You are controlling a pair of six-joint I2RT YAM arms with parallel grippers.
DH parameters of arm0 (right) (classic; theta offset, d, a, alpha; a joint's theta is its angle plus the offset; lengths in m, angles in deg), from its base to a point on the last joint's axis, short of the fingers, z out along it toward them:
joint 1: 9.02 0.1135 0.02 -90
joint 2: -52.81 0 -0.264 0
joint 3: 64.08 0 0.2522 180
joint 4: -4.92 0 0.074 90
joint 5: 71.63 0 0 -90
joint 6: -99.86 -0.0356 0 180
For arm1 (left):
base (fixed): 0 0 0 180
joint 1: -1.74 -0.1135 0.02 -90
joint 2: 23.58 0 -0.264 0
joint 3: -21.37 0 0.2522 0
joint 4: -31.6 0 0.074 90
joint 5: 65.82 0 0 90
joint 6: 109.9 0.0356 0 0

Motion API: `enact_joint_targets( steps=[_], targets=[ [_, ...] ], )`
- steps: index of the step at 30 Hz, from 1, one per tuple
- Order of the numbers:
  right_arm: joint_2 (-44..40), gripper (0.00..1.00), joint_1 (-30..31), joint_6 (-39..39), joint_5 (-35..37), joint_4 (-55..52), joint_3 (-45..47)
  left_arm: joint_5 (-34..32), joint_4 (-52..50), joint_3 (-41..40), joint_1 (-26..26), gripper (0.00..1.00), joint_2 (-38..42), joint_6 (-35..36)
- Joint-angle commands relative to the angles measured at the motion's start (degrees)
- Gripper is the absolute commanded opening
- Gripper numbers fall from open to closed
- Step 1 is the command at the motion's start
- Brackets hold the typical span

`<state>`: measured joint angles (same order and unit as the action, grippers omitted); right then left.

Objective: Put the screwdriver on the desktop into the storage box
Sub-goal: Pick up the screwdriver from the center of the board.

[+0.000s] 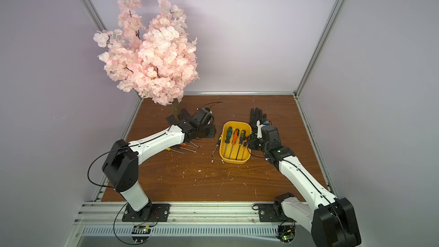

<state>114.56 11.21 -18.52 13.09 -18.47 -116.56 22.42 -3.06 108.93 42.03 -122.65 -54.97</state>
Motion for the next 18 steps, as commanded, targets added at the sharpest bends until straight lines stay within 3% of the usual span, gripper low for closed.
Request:
enact_joint_targets(
  steps=[1, 18],
  targets=[
    [0.31, 0.45, 0.77, -0.86, -0.30, 1.97, -2.45, 0.37, 2.92, -2.05, -1.06, 0.42, 0.44, 2.08],
    [0.07, 0.45, 1.04, -0.80, 0.81, 0.54, -2.94, 9.44, 10.48, -5.25, -2.59, 0.49, -6.59, 3.64]
  ],
)
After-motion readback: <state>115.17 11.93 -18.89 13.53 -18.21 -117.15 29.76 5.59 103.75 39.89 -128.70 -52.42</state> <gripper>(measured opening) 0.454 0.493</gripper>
